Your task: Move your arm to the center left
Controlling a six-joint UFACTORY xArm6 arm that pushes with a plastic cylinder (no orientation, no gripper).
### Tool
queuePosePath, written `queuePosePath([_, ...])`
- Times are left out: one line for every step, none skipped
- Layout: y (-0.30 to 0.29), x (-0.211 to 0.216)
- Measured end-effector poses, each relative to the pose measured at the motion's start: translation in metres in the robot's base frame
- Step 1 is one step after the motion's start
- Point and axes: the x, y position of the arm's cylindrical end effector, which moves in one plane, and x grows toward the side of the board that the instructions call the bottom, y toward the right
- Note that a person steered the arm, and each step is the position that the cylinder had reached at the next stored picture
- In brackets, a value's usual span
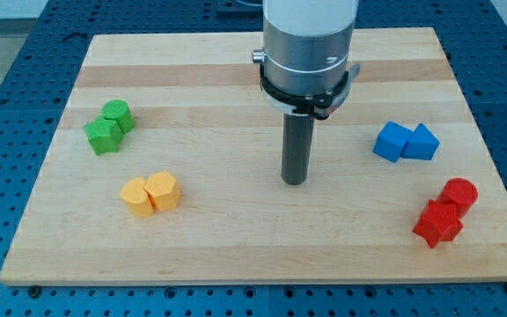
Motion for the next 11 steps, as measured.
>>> queuePosePath([-0.022,-0.021])
queuePosePath([-0.062,-0.058])
queuePosePath([-0.063,-0.06])
queuePosePath([-0.126,-0.105])
queuePosePath([-0.127,-0.106])
queuePosePath([-0.15,-0.142])
queuePosePath([-0.168,-0.147])
queuePosePath([-0.225,-0.157])
queuePosePath([-0.226,-0.158])
queuePosePath([-0.271,-0.175])
queuePosePath([-0.271,-0.175])
